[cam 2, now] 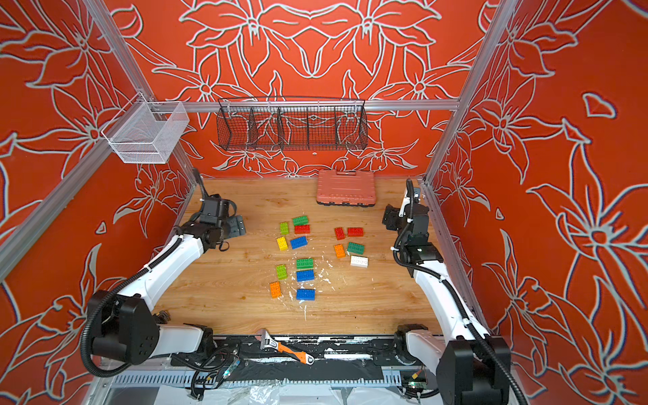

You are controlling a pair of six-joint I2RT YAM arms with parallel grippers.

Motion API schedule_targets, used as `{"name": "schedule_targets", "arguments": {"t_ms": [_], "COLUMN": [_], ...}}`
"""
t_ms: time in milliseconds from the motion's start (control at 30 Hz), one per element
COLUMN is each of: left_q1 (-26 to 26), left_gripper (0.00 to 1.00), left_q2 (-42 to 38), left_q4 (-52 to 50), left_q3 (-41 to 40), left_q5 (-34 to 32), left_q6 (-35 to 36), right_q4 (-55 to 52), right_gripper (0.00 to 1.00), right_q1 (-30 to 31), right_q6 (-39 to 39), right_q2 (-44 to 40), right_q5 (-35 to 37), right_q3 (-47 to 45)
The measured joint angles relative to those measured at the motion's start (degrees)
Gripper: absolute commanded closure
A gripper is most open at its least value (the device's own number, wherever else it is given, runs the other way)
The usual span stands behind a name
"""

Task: Assemble a rectangle with lego
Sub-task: Pick up the lego brick from the center of the board.

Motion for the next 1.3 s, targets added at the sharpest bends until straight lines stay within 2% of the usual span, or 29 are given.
{"name": "schedule_targets", "arguments": {"t_ms": [133, 333, 433, 533, 733, 1033, 1300], "left_q1": [-8.9, -20.6, -25.9, -28.8, -29.4, -29.4, -28.1], "left_gripper": [0.29, 0.3, 0.32, 0.34, 0.38, 0.39, 0.51], "left_q2": [-0.1, 5.0, 8.6, 9.1, 10.4, 14.6, 16.3], "left_q4": [-13.2, -23.3, -24.3, -23.6, -21.0, -16.1, -12.2], "left_q3": [3.8, 4.0, 3.1, 0.5, -3.3, -3.6, -3.8], "left_q5": [5.8, 11.4, 13.5, 15.5, 17.4, 18.1, 19.0], "left_q6": [-9.0, -18.5, -22.3, -25.6, -28.8, -28.6, -28.2], "right_q4": [-12.1, -21.4, -23.5, -23.9, -23.6, -21.5, -21.0], "right_gripper": [0.26, 0.27, 0.27, 0.27, 0.26, 0.26, 0.27], "right_q1": [2.1, 10.3, 15.5, 18.3, 20.5, 22.5, 23.0], "right_q6": [3.2, 4.1, 4.1, 4.3, 4.9, 4.9, 4.9], "right_q2": [1.2, 7.0, 9.1, 11.9, 14.7, 14.7, 15.6], "right_q5": [-3.3, -5.7, -5.9, -6.4, -7.3, -9.3, -9.7], "right_q3": [3.2, 7.1, 7.2, 7.9, 8.2, 8.2, 8.0]}}
